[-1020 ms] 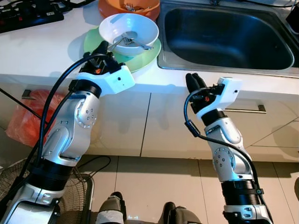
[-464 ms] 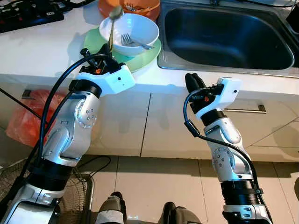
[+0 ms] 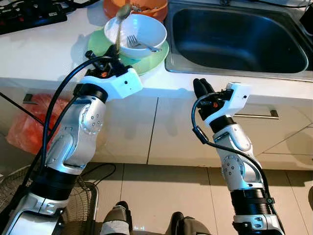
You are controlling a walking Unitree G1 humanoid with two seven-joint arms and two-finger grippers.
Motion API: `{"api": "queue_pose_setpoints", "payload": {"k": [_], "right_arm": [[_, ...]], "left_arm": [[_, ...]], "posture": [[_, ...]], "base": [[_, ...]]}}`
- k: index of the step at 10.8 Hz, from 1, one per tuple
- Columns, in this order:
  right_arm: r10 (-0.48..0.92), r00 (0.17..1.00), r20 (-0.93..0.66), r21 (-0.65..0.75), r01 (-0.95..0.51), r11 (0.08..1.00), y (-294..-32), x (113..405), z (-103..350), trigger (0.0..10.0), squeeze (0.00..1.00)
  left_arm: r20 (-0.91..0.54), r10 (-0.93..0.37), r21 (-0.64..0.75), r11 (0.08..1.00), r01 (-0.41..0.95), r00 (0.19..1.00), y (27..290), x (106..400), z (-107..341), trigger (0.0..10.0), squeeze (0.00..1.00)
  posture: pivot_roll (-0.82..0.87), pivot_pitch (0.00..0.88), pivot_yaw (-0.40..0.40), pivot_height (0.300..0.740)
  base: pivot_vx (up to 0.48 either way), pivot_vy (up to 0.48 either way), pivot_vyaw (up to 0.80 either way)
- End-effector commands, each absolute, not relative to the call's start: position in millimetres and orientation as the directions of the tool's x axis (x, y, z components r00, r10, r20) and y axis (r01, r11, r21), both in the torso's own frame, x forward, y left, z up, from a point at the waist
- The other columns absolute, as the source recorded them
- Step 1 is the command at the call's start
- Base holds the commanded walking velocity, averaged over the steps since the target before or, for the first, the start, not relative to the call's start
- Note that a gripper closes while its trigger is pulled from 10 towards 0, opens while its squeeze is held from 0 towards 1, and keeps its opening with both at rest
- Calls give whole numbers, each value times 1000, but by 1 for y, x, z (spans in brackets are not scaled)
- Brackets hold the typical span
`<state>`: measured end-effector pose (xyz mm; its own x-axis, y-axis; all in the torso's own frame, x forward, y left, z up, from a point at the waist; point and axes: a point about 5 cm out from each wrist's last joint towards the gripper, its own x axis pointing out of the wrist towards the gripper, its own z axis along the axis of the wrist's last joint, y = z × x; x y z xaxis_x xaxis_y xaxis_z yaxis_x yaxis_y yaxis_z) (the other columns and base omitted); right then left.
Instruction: Kitchen organization
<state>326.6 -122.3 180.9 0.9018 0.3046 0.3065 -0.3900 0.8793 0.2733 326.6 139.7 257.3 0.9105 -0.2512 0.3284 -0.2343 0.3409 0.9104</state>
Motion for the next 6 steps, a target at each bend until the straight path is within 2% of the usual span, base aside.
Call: {"api": "queue_pose_setpoints", "payload": {"k": [1,2,3,4,5,6], "right_arm": [[296,902,315,279,-386,879,-125,327,182,10000,0],[295,902,317,279,-386,879,-125,327,183,10000,0],[295,901,318,278,-386,880,-125,327,183,10000,0],[295,901,319,278,-386,879,-125,328,183,10000,0],[297,900,319,277,-388,879,-124,328,183,10000,0],[296,901,318,278,-387,879,-125,328,183,10000,0]], "left_arm": [[404,-302,890,349,-294,864,130,321,269,0,0],[426,-315,883,349,-314,848,128,319,272,0,0],[502,-329,847,375,-377,799,124,314,283,0,0],[548,-331,819,399,-413,768,121,311,290,1686,0],[575,-332,799,426,-425,748,120,309,293,10000,0],[621,-295,723,574,-385,726,119,307,299,10000,0]], "posture": [[213,195,-63,740],[212,194,-63,740],[210,190,-64,740],[209,186,-65,740],[209,184,-65,740],[210,182,-66,740]], "base": [[0,0,0],[0,0,0],[0,0,0],[0,0,0],[0,0,0],[0,0,0]]}}
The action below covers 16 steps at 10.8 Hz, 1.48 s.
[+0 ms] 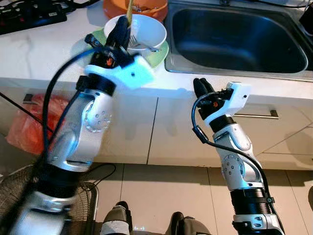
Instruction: Kitchen organization
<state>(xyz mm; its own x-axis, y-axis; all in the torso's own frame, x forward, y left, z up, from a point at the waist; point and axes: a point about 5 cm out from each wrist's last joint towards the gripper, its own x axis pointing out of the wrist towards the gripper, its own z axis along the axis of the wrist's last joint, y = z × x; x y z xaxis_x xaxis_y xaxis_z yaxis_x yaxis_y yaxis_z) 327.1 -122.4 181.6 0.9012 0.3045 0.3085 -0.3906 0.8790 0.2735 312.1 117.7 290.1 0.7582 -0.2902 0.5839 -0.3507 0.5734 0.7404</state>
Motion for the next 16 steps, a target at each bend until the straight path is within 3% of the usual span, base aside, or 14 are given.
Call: {"api": "queue_pose_setpoints", "payload": {"k": [1,2,3,5,9,14,16], "right_arm": [[296,901,318,277,-387,880,-125,328,183,10000,0],[294,901,318,277,-385,880,-125,328,183,10000,0],[293,902,318,277,-384,881,-126,328,183,10000,0],[289,903,318,280,-381,881,-126,328,183,10000,0],[261,913,314,302,-357,884,-130,330,181,10000,0],[239,922,304,334,-338,880,-133,331,179,10000,0],[232,924,304,348,-334,876,-135,331,179,10000,0]], "left_arm": [[642,-267,640,703,-310,719,116,306,302,10000,0],[658,-268,503,852,-145,704,107,302,306,10000,0],[648,-319,411,911,36,692,95,298,306,10000,0],[642,-361,276,932,235,677,84,294,308,10000,0],[588,-499,16,794,608,637,68,292,301,10000,0],[545,-563,-229,614,756,622,65,289,285,10000,0],[532,-545,-331,570,752,648,68,293,273,10000,0]], "posture": [[208,182,-66,740],[209,184,-68,740],[208,187,-69,740],[206,190,-68,740],[208,192,-64,740],[202,200,-63,740],[200,202,-62,740]], "base": [[0,0,0],[0,0,0],[0,0,0],[0,0,0],[0,0,0],[0,0,0],[0,0,0]]}}
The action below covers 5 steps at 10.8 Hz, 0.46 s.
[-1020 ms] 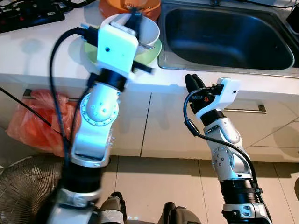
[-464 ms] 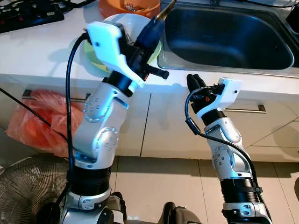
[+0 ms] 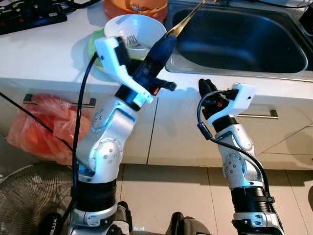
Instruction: Kitchen organization
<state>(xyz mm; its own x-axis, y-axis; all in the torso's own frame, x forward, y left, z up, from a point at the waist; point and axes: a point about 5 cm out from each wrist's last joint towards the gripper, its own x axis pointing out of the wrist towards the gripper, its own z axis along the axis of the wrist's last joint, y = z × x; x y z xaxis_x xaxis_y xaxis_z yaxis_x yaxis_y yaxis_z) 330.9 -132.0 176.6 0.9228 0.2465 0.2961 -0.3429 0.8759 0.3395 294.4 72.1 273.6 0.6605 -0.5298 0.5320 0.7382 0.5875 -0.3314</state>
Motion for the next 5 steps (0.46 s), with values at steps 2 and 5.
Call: {"api": "queue_pose_setpoints", "payload": {"k": [2,5], "right_arm": [[230,924,304,350,-333,876,-135,331,179,10000,0],[227,927,299,361,-330,872,-136,332,177,10000,0]], "left_arm": [[493,-548,-404,544,736,676,72,297,256,10000,0],[426,-576,-447,537,716,698,72,299,233,10000,0]], "posture": [[197,202,-61,740],[193,201,-57,740]], "base": [[0,0,0],[0,0,0]]}}
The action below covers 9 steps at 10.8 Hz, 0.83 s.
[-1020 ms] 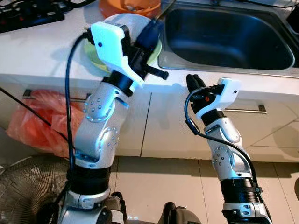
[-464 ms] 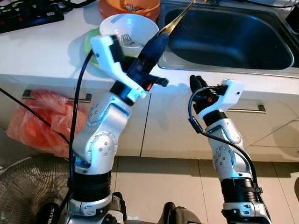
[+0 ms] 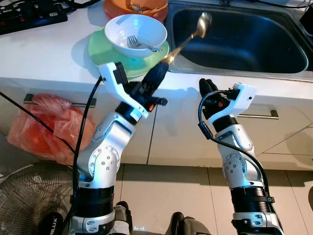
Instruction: Kitchen organization
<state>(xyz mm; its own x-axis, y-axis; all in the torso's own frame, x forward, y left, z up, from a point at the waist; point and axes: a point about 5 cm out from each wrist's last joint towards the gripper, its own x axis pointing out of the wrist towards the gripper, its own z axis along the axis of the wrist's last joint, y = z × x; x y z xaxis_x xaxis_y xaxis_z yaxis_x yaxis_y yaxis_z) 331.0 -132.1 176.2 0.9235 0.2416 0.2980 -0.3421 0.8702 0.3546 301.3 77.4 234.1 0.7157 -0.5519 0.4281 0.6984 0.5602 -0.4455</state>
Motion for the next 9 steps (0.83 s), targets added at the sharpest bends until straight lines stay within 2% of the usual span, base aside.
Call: {"api": "queue_pose_setpoints", "payload": {"k": [1,5,7,8,9], "right_arm": [[226,928,296,363,-328,872,-137,332,176,10000,0],[179,936,303,430,-302,851,-146,334,181,10000,0],[190,928,322,440,-324,838,-142,334,188,10000,0],[190,927,322,449,-327,832,-142,335,190,10000,910],[193,926,325,453,-331,828,-142,334,191,10000,1000]], "left_arm": [[413,-586,-451,533,716,697,71,299,228,10000,0],[359,-606,-503,515,694,710,68,300,206,10000,0],[360,-609,-512,504,695,707,66,301,204,10000,0],[360,-611,-512,503,696,705,64,302,204,10000,0],[365,-612,-507,502,701,702,63,303,205,10000,0]], "posture": [[191,200,-56,740],[182,188,-51,740],[176,187,-51,740],[177,189,-52,740],[178,195,-54,740]], "base": [[0,0,0],[0,0,0],[0,0,0],[0,0,0],[0,0,0]]}}
